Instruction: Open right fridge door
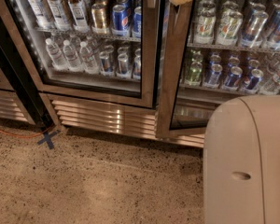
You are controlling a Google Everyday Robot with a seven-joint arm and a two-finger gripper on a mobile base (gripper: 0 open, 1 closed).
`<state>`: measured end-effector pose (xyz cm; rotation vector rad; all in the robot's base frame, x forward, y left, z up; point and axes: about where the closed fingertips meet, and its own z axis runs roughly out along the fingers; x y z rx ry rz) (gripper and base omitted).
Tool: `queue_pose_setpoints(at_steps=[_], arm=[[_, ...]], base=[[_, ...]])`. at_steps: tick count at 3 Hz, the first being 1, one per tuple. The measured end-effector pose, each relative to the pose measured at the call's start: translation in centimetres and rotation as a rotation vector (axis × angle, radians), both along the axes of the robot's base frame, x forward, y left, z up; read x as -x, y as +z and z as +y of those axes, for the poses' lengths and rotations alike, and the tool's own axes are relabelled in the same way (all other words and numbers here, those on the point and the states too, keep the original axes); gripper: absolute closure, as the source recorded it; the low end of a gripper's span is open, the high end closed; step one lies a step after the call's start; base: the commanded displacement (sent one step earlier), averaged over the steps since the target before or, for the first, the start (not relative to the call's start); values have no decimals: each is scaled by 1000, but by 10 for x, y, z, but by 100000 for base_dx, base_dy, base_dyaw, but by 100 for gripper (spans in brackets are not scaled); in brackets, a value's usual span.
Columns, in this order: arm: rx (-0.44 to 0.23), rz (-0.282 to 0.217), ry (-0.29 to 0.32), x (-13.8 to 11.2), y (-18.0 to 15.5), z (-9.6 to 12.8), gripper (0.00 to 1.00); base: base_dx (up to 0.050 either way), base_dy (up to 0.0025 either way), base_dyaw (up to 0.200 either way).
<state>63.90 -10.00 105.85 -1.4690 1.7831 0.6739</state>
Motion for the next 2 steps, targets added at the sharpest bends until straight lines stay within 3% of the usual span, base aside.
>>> queue_pose_setpoints(at_steps=[2], arm=[[38,35,-36,13,5,-6,100]], base=[[0,0,0]])
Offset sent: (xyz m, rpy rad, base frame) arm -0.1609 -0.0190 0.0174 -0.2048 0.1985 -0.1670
